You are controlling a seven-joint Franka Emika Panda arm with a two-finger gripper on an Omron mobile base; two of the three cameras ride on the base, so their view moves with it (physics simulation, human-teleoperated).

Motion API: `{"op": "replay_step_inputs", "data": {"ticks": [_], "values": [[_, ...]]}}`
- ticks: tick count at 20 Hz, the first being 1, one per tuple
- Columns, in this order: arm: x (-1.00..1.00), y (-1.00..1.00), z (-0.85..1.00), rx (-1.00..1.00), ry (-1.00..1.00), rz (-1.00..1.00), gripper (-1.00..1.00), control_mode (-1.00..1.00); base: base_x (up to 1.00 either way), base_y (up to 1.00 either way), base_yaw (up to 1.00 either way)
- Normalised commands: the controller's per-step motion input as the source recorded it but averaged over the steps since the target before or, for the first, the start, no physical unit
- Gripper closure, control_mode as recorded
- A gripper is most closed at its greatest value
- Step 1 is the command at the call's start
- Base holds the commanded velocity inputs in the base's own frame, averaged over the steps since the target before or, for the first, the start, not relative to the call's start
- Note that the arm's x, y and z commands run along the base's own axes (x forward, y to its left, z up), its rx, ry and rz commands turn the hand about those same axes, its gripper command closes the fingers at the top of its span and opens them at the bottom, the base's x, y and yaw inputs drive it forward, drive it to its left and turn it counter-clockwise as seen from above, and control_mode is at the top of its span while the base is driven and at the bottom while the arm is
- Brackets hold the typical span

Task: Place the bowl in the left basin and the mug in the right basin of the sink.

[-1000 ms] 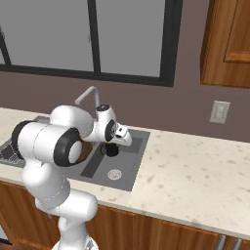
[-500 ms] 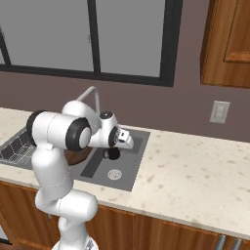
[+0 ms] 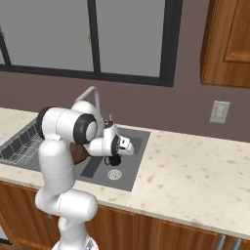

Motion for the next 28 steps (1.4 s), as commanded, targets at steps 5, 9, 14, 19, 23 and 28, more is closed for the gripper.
{"op": "replay_step_inputs", "data": {"ticks": [5, 9, 14, 19, 23, 28], "values": [[0.0, 0.0, -0.23, 0.0, -0.14, 0.0, 1.0, -1.0, 0.0, 0.0, 0.0], [0.0, 0.0, -0.19, 0.0, -0.12, 0.0, 1.0, -1.0, 0.0, 0.0, 0.0], [0.0, 0.0, -0.09, 0.0, -0.07, 0.0, -1.0, -1.0, 0.0, 0.0, 0.0], [0.0, 0.0, -0.07, 0.0, -0.06, 0.0, -1.0, -1.0, 0.0, 0.0, 0.0], [0.01, 0.0, 0.07, 0.0, 0.02, 0.0, -1.0, -1.0, 0.0, 0.0, 0.0], [0.0, -0.06, 0.68, 0.04, 0.09, 0.0, -1.0, -1.0, 0.0, 0.0, 0.0]]}}
